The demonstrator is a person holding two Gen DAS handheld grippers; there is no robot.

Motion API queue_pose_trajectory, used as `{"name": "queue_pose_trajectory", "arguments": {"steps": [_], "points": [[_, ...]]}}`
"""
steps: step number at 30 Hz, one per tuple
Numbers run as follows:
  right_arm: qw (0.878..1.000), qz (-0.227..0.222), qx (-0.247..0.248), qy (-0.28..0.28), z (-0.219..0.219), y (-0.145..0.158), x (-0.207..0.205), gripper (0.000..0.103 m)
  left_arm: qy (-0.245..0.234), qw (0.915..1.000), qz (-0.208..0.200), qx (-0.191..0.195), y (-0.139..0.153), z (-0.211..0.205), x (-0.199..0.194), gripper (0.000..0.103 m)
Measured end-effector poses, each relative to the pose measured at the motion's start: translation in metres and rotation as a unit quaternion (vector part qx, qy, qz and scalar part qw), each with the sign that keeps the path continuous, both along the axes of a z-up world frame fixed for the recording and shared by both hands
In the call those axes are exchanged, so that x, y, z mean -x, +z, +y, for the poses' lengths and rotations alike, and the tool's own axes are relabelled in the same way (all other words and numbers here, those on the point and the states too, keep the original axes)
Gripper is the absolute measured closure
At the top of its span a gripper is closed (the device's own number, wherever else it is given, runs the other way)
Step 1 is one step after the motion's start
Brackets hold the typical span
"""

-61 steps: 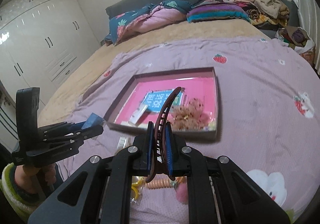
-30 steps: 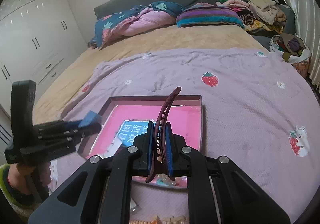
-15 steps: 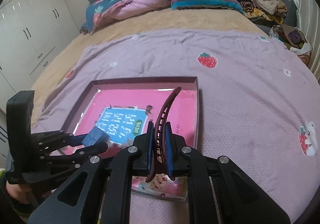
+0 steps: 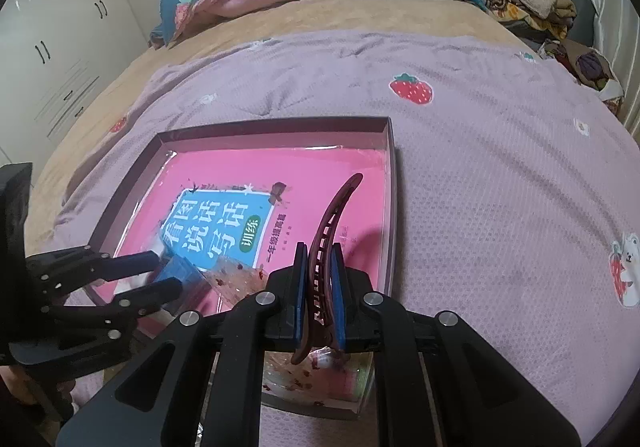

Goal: Organize jewelry
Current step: 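Carry the blue box and maroon clip into the tray and release both, then withdraw both tools from the tray toward the remaining jewelry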

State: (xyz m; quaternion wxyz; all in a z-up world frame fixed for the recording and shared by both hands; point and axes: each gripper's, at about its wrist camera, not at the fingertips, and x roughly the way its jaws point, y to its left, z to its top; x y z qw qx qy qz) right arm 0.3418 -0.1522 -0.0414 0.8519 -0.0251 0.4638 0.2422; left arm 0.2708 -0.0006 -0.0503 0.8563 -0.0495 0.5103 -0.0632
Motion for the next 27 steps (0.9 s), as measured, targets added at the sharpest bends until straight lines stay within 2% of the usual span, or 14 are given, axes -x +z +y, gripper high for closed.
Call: {"name": "queue_pose_trajectory", "arguments": {"steps": [6,8,10,14,16,19,24,25,27], "points": [[1.0,0.008,0.0,-0.006,-0.003,-0.004,0.003,0.091,0.016,0.9998,-0.008,-0.002,0.007,0.012,0.01,0.063],[1.0,0.008,-0.001,-0.007,-0.005,-0.002,0.006,0.087,0.021,0.9997,-0.01,0.0,0.01,0.015,0.012,0.06],[1.0,0.002,-0.004,-0.008,-0.007,0.002,0.01,0.072,0.026,0.9996,-0.014,0.002,0.014,0.018,0.015,0.057],[1.0,-0.019,0.001,-0.007,-0.008,0.015,0.018,0.067,0.032,0.9992,-0.024,0.001,0.024,0.02,0.023,0.053],[1.0,-0.03,0.003,-0.008,-0.009,0.022,0.023,0.054,0.034,0.999,-0.03,0.0,0.03,0.02,0.028,0.048],[0.999,-0.052,-0.001,-0.011,-0.012,0.038,0.034,0.041,0.037,0.9985,-0.04,-0.002,0.04,0.019,0.034,0.042],[0.996,-0.087,-0.007,-0.017,-0.019,0.064,0.054,0.022,0.043,0.9971,-0.062,-0.005,0.062,0.019,0.048,0.028],[0.995,-0.094,-0.009,-0.019,-0.021,0.07,0.059,0.018,0.045,0.9968,-0.066,-0.005,0.065,0.019,0.05,0.023],[0.994,-0.107,-0.01,-0.022,-0.023,0.079,0.065,0.016,0.047,0.996,-0.076,-0.004,0.074,0.019,0.055,0.02]]}}
